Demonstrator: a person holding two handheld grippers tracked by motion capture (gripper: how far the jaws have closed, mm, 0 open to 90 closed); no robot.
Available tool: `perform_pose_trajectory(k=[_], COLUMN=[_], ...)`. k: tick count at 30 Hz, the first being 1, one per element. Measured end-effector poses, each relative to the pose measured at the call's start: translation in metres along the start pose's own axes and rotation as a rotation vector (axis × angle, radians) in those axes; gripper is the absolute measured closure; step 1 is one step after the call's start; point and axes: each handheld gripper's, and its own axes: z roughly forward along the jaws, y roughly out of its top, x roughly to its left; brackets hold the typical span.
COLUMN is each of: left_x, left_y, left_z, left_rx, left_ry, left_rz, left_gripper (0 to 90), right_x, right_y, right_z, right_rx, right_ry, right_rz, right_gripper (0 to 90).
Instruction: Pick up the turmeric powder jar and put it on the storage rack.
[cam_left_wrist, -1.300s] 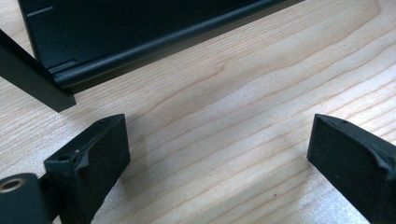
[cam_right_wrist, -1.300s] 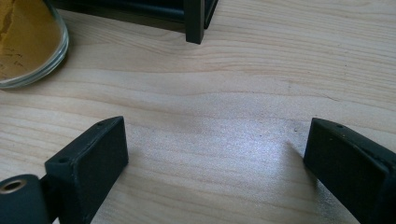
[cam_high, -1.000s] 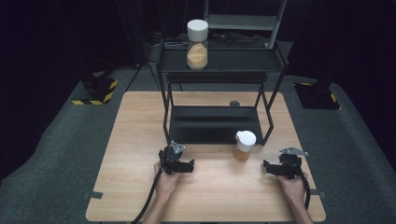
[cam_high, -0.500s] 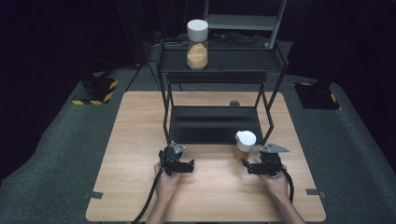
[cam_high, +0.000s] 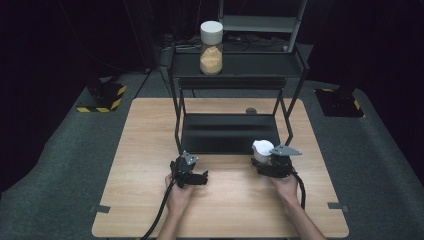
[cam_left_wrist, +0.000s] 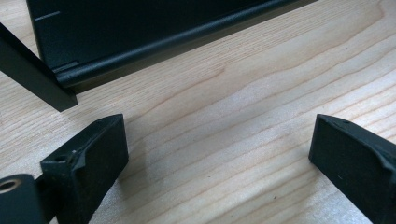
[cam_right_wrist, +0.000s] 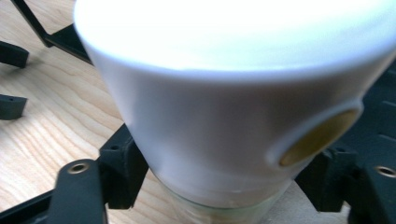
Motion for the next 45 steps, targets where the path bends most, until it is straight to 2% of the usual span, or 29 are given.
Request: perform_pose_trajectory(k=[4,10,17,32,45], left_x=[0.000,0.000,0.000,0.000,0.001], left_y=[0.000,0.000,0.000,0.000,0.000], left_z=[0.000,0.000,0.000,0.000,0.000], left_rx=[0.000,0.000,0.000,0.000,0.000], left_ry=[0.000,0.000,0.000,-0.002,-0.003], left_rz=[-0.001,0.000,-0.001,-0.001,-0.001], left_gripper=[4.5,4.5,4.5,4.4,4.4], right_x=[0.003,0.002,-0.005,-0.024,-0.029], right_y=[-0.001,-0.001,0.006,0.034,0.060], right_z=[0.000,-0.001,-0.006,-0.030,-0.045], right_rx=[-0.005,-0.006,-0.003,-0.006,-0.014], right_ry=[-0.011,-0.009,0.005,0.007,0.016], right_rz=[-0.023,-0.031,-0.001,0.025,-0.012], right_gripper=[30.0,30.3,30.3,30.4,30.4])
